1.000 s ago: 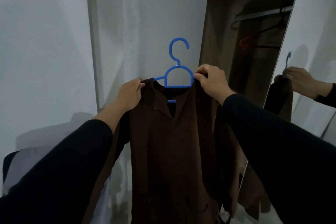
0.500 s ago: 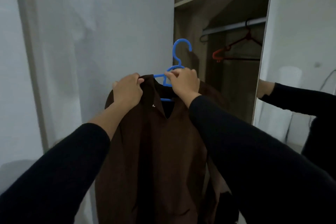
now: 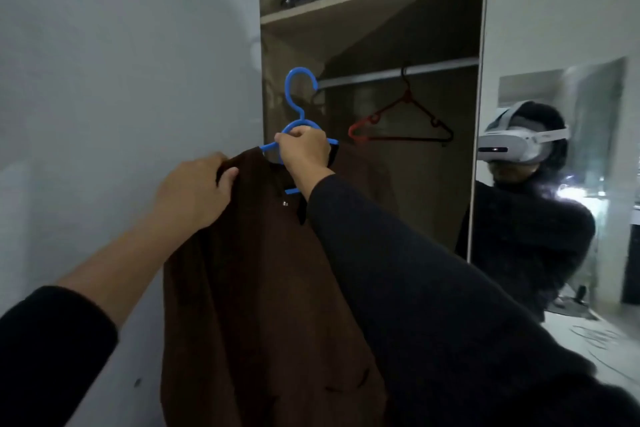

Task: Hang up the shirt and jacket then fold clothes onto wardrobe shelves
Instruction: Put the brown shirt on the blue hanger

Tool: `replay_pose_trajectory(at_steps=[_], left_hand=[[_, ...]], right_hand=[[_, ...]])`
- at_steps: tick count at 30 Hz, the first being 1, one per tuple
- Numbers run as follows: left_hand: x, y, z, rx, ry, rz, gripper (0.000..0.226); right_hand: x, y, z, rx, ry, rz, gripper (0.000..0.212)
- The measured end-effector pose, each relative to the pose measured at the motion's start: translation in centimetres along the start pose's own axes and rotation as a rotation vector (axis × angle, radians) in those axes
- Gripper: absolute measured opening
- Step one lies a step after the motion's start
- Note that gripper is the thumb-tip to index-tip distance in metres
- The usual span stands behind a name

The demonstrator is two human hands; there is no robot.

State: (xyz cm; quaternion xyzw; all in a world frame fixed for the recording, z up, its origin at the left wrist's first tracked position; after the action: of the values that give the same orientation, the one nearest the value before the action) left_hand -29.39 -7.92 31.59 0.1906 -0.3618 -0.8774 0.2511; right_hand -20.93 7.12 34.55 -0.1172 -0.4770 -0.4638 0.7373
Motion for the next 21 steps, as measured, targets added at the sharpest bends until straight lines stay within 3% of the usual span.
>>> replay_pose_trajectory(at_steps=[5,11,21], left_hand=[[1.5,-2.1,1.8,0.155,-0.034,-0.097,0.039],[0.5,-2.1,4.6,-0.072,-0.063,-0.119,0.034],[-1.0,-5.5,11.2,-0.145,0.016,-0.106,0.031]], right_hand=[[-1.0,-1.3,1.9,-0.015,-0.054,0.016,0.015],[-1.7,-0.4,4.5,-0.006,-0.017,-0.068,0.020],[-5.0,5.5,10.6,-0.170,-0.017,-0.300,0.025]])
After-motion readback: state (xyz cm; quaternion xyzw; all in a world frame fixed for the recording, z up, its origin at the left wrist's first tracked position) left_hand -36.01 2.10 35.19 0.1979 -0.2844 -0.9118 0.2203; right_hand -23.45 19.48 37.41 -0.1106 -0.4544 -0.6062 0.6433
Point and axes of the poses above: each hand's wrist, its own z-axis towards the middle knuckle, its own y-axis out of the back of the hand, x = y × z, the point moved 7 cm from there along z, towards the middle knuckle, and after that the axes turned 12 degrees about x, right-handed, at the moved point
